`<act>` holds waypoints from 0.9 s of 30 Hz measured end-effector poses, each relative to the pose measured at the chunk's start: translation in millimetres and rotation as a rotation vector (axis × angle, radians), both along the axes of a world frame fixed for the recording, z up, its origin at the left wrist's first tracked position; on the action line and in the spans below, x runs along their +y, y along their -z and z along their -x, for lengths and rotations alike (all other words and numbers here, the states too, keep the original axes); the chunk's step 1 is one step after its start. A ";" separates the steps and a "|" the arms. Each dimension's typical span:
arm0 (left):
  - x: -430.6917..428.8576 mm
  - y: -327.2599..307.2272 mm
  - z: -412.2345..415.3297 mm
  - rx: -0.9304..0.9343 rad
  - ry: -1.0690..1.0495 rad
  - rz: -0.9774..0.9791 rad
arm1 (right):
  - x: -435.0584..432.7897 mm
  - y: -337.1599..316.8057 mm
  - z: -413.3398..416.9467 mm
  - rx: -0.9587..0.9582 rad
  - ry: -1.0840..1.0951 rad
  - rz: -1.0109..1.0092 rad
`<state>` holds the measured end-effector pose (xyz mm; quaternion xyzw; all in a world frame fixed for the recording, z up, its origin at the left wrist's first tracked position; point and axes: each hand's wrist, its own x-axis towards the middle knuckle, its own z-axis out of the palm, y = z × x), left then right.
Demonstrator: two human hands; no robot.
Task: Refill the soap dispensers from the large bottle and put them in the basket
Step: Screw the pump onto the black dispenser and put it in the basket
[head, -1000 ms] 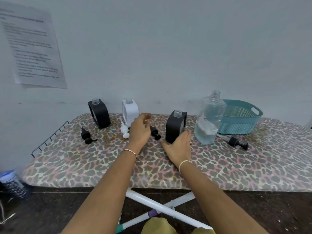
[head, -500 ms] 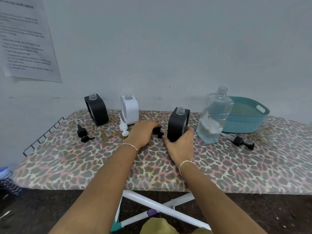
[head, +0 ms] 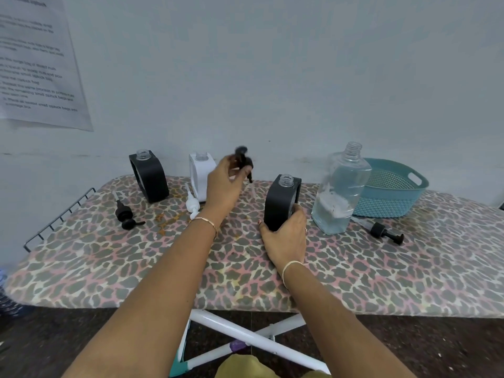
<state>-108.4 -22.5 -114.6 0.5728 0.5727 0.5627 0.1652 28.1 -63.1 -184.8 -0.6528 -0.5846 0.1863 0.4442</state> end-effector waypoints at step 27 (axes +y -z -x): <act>12.8 -20.5 -60.7 0.025 0.252 0.108 | 1.2 3.0 -0.9 -0.005 -0.010 0.008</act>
